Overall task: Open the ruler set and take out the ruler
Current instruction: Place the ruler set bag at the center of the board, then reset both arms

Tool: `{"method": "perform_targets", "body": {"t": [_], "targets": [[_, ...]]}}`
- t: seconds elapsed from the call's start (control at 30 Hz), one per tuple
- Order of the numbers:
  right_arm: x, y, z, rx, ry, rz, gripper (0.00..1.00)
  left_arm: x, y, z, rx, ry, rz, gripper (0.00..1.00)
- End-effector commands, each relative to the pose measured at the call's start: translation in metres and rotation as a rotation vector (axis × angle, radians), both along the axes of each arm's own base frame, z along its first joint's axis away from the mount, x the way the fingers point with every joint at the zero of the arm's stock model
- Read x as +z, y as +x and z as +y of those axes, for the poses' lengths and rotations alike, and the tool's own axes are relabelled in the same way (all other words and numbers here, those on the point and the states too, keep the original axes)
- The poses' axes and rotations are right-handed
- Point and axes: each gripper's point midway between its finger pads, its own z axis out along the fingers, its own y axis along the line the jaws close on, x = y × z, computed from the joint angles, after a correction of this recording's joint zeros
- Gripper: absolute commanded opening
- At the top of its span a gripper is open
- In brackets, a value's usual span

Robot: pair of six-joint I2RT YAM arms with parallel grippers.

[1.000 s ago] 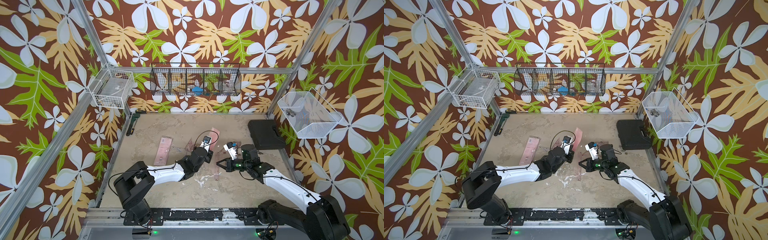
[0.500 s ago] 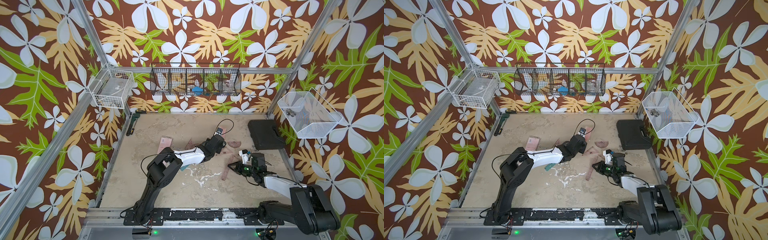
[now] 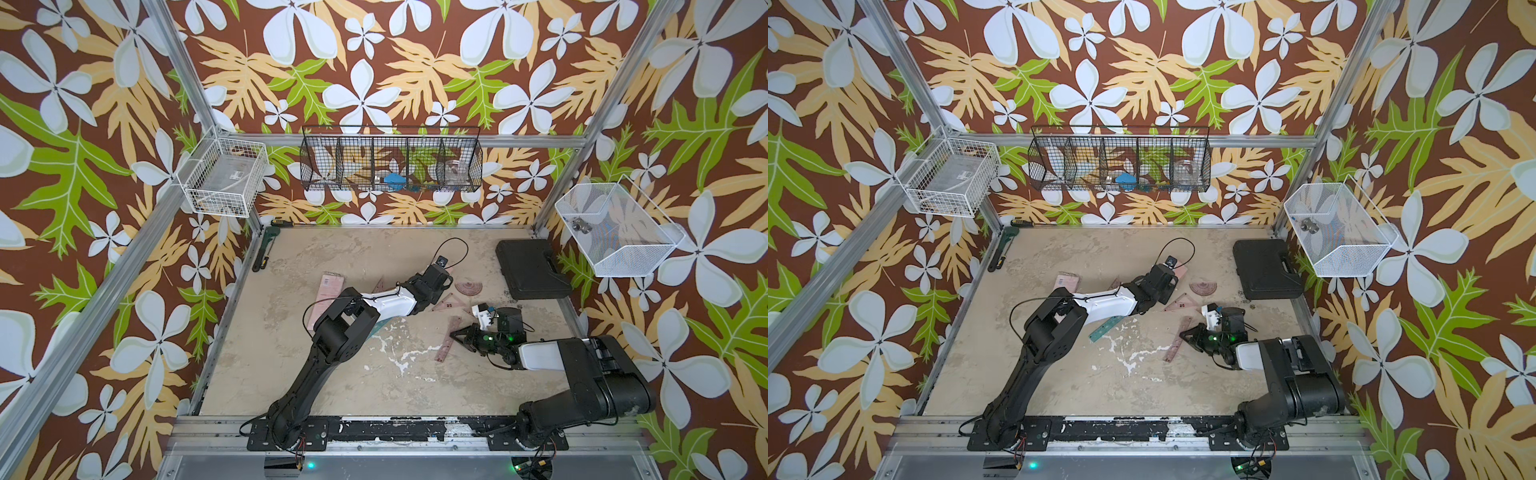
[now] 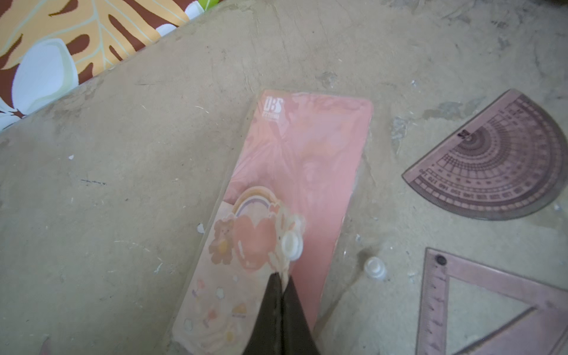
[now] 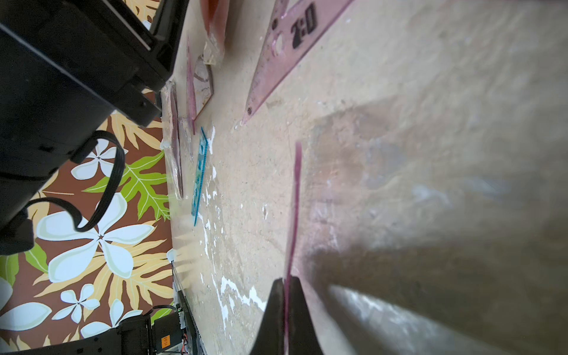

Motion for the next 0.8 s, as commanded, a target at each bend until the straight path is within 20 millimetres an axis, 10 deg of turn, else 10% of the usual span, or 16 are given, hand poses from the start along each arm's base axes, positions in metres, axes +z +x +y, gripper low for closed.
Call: {"method": "perform_targets", "body": {"t": [0.0, 0.1, 0.27, 0.57, 0.77], "targets": [[0.0, 0.002, 0.001, 0.011, -0.003, -0.024, 0.05, -0.001, 0.0, -0.005, -0.026, 0.002, 0.005, 0.0], [-0.001, 0.002, 0.0, 0.002, -0.006, -0.019, 0.08, 0.004, 0.004, -0.004, -0.009, 0.004, -0.012, 0.0], [0.001, 0.005, -0.005, -0.02, -0.039, -0.021, 0.33, 0.026, 0.005, 0.0, 0.012, -0.015, -0.044, 0.45], [0.048, 0.038, -0.036, -0.14, -0.251, -0.141, 0.56, 0.149, -0.013, 0.019, 0.015, -0.172, -0.169, 0.59], [0.118, 0.078, -0.08, -0.352, -0.446, -0.394, 0.7, 0.222, -0.039, 0.102, 0.111, -0.413, -0.298, 0.64]]}}
